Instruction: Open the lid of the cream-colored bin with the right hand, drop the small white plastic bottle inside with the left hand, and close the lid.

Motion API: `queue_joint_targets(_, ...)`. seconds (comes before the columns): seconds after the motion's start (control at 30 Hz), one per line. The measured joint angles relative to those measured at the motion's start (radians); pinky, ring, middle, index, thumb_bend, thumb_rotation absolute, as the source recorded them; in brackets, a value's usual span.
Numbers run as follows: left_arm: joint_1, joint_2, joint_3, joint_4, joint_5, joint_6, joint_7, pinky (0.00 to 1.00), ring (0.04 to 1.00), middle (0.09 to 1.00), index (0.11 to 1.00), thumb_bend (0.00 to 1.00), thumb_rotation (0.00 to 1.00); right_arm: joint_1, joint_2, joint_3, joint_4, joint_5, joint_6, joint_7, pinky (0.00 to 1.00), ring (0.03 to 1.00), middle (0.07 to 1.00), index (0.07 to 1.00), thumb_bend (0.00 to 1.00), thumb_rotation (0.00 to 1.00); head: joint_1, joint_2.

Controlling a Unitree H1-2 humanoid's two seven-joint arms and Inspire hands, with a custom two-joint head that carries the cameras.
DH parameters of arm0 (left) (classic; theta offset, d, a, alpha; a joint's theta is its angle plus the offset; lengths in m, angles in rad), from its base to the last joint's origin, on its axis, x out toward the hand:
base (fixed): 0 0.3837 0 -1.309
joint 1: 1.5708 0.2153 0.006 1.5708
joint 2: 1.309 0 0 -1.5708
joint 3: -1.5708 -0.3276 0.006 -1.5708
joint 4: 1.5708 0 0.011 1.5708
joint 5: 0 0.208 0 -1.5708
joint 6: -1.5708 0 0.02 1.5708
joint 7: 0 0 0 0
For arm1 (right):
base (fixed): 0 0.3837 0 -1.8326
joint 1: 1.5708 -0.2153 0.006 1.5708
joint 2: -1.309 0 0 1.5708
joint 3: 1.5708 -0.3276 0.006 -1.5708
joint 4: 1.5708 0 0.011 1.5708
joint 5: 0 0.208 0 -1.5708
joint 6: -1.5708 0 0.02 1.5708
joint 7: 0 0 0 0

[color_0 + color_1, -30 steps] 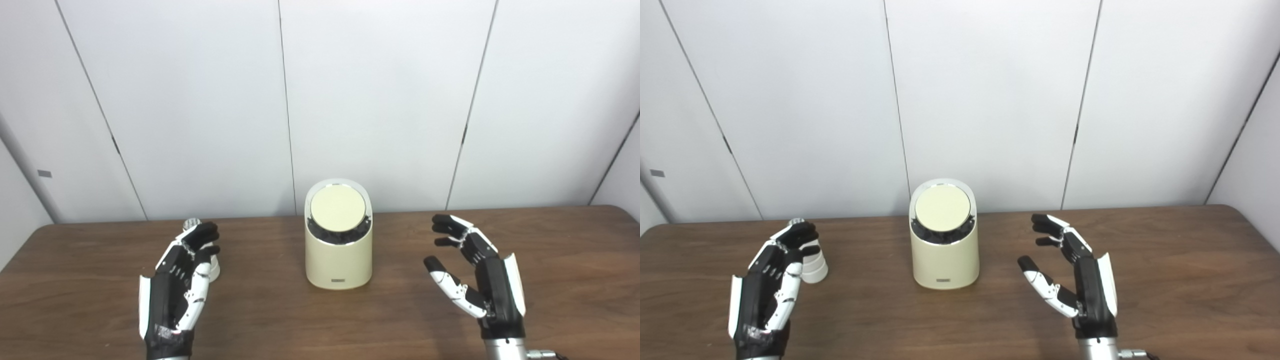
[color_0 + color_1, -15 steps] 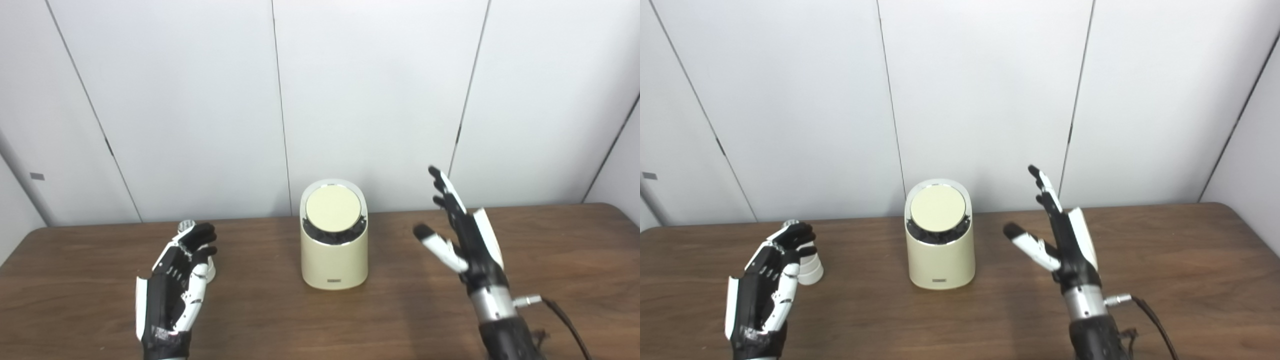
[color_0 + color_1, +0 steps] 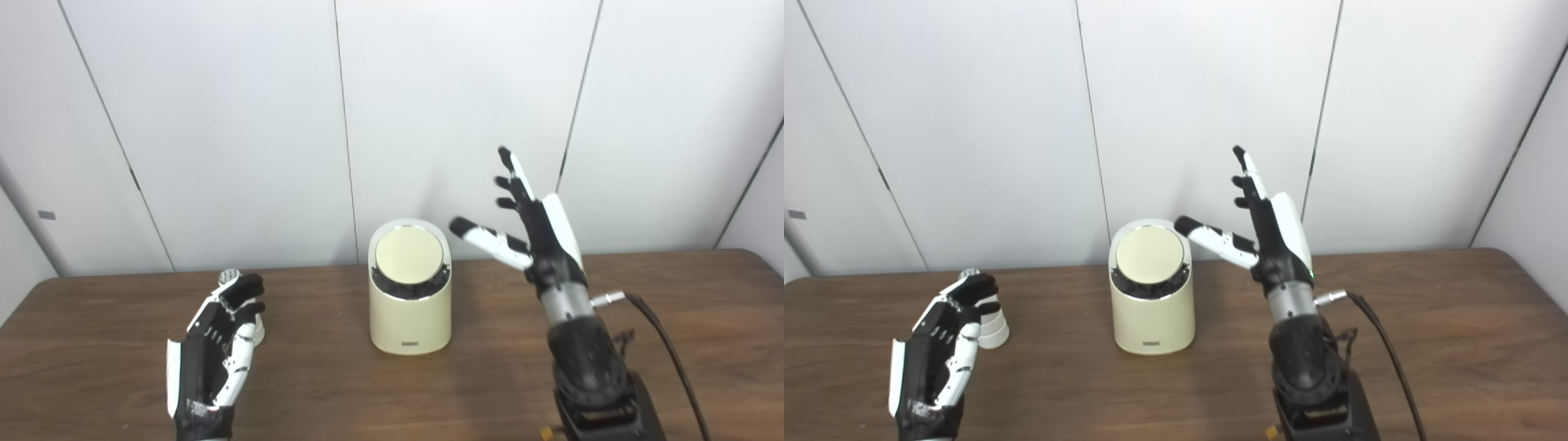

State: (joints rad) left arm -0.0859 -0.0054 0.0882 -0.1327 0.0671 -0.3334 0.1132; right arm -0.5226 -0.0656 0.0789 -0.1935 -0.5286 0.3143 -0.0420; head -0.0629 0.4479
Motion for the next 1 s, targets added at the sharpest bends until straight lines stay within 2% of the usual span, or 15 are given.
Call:
queue_joint_targets(0.07,0.0,-0.001,0.0,0.0,0.001,0.0,0.0,0.68,0.755,0.76,0.728,0.28,0.5,-0.03,-0.003,0.02,0.03,-0.024,0.0,-0.004,0.81,0.974,1.0,1.0,1.0,0.66,0.0,0.0)
queue_joint_targets(0.13,0.0,-0.001,0.0,0.0,0.002,0.0,0.0,0.69,0.758,0.762,0.728,0.29,0.51,-0.049,-0.005,0.037,0.054,-0.049,0.0,-0.004,0.93,0.994,1.0,1.0,1.0,0.63,0.002,0.002)
queue_joint_targets(0.2,0.0,-0.001,0.0,0.0,0.005,0.003,0.001,0.68,0.757,0.762,0.727,0.29,0.52,-0.064,-0.007,0.048,0.074,-0.072,0.009,-0.004,0.99,0.999,1.0,1.0,1.0,0.6,0.002,0.002)
queue_joint_targets(0.33,0.0,-0.004,-0.001,0.0,0.009,0.005,0.002,0.68,0.754,0.761,0.729,0.29,0.52,-0.091,-0.017,0.069,0.094,-0.131,0.046,-0.002,1.0,1.0,1.0,1.0,1.0,0.57,0.002,0.002)
queue_joint_targets(0.6,0.0,-0.018,-0.002,-0.001,0.009,0.005,0.003,0.67,0.747,0.758,0.727,0.27,0.49,-0.126,-0.028,0.126,0.13,-0.219,0.113,0.017,1.0,1.0,1.0,1.0,1.0,0.59,0.012,0.005)
queue_joint_targets(0.73,0.0,-0.021,-0.002,-0.003,0.008,0.005,0.002,0.67,0.744,0.758,0.728,0.27,0.48,-0.13,-0.028,0.149,0.158,-0.243,0.117,0.024,1.0,1.0,1.0,1.0,1.0,0.59,0.014,0.008)
queue_joint_targets(1.0,-0.003,-0.03,-0.004,-0.003,0.017,0.005,0.007,0.65,0.738,0.757,0.731,0.27,0.49,-0.131,-0.034,0.151,0.225,-0.244,0.112,0.017,1.0,1.0,1.0,1.0,1.0,0.48,0.029,-0.003)
